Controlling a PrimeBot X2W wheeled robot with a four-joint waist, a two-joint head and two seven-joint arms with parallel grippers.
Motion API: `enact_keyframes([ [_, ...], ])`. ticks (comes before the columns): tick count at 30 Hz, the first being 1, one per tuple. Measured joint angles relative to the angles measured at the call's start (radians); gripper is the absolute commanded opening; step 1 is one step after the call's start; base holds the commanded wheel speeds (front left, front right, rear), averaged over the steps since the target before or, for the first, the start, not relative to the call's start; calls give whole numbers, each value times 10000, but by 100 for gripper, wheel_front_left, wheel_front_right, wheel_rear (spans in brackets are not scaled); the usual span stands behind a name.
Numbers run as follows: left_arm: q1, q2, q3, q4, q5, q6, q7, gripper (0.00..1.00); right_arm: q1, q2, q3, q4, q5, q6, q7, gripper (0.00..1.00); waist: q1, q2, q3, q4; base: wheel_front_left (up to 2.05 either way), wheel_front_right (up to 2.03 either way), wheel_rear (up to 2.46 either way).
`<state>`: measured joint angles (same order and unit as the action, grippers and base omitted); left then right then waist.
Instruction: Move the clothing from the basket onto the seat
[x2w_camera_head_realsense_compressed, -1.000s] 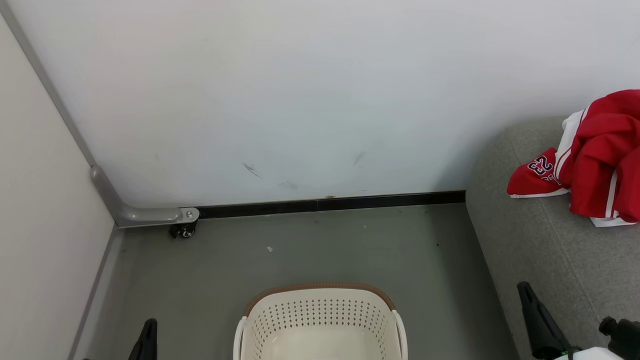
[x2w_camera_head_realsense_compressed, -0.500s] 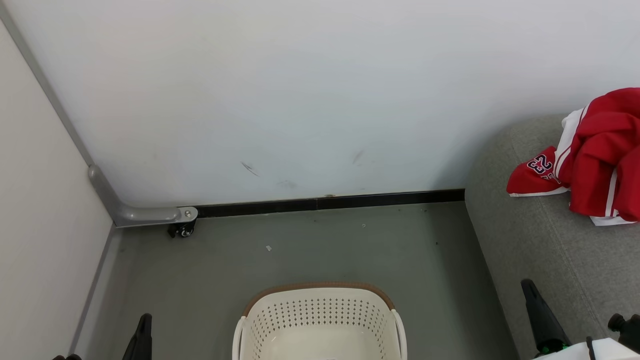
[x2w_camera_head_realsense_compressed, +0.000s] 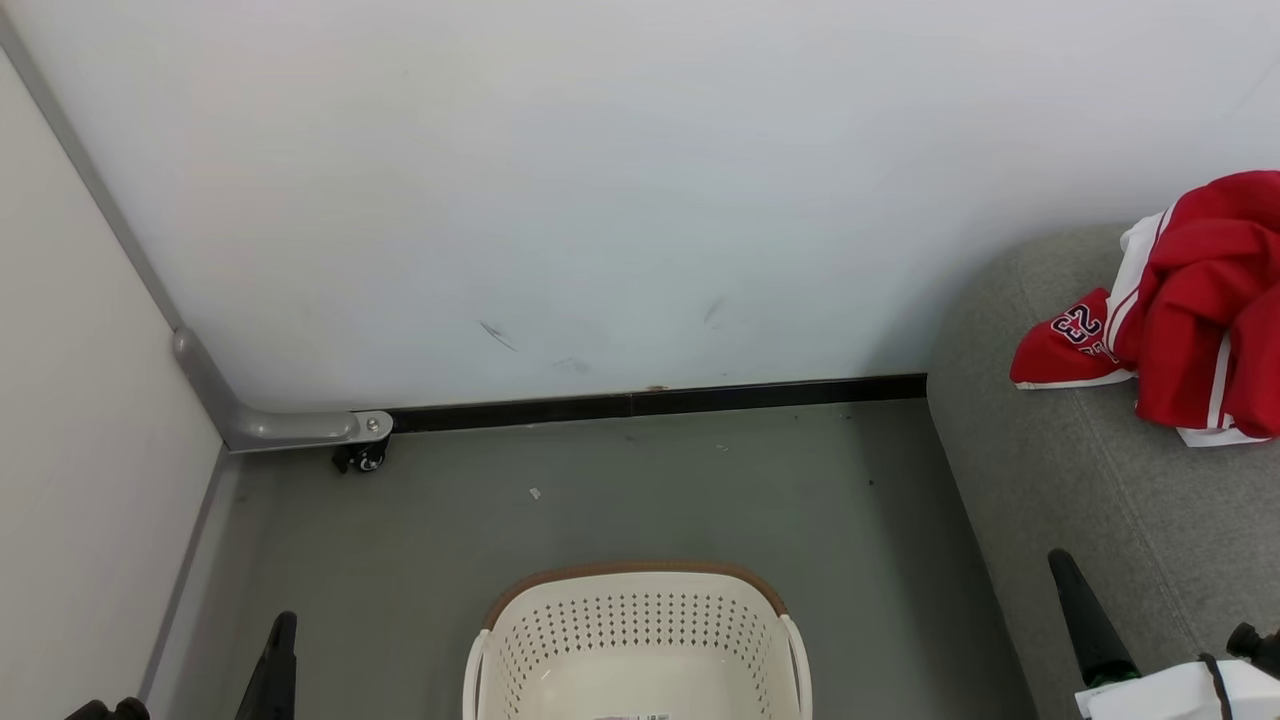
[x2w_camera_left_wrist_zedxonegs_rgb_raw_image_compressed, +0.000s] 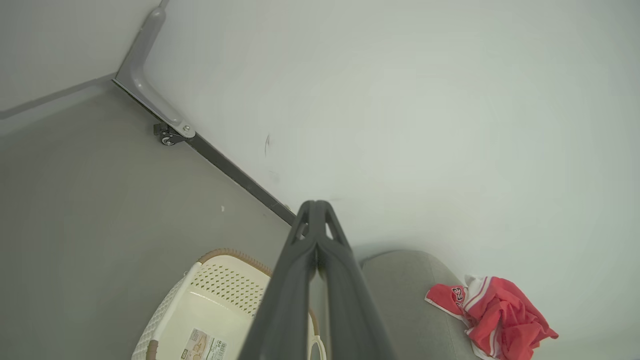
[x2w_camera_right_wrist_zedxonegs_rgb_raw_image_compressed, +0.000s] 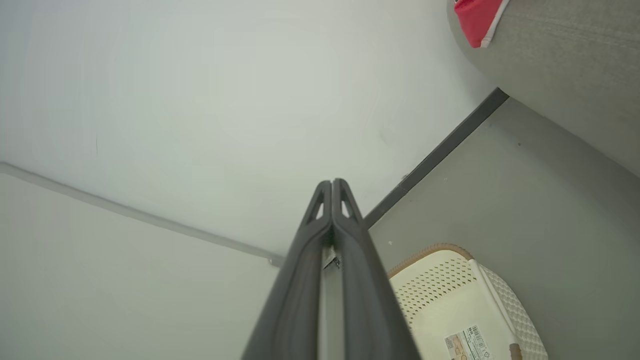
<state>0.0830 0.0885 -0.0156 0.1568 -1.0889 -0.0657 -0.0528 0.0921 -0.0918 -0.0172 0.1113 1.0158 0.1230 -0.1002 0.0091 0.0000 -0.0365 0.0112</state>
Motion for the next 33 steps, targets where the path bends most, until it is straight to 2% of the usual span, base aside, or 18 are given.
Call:
enact_keyframes([
  [5,-157,-36,75,151,-621,-75,167,0,-250,-15,-10,192,803,0,184,0,-42,0,73,-13,0,0,0],
  [12,-389,-132,186,332,-1453,-165,401,0,-407,-29,-23,410,1898,0,380,0,-72,0,166,-32,0,0,0],
  [33,-1033,-280,556,915,-4243,-426,1141,0,-1215,-69,-84,1126,5302,2,980,0,-85,0,341,-90,0,0,0],
])
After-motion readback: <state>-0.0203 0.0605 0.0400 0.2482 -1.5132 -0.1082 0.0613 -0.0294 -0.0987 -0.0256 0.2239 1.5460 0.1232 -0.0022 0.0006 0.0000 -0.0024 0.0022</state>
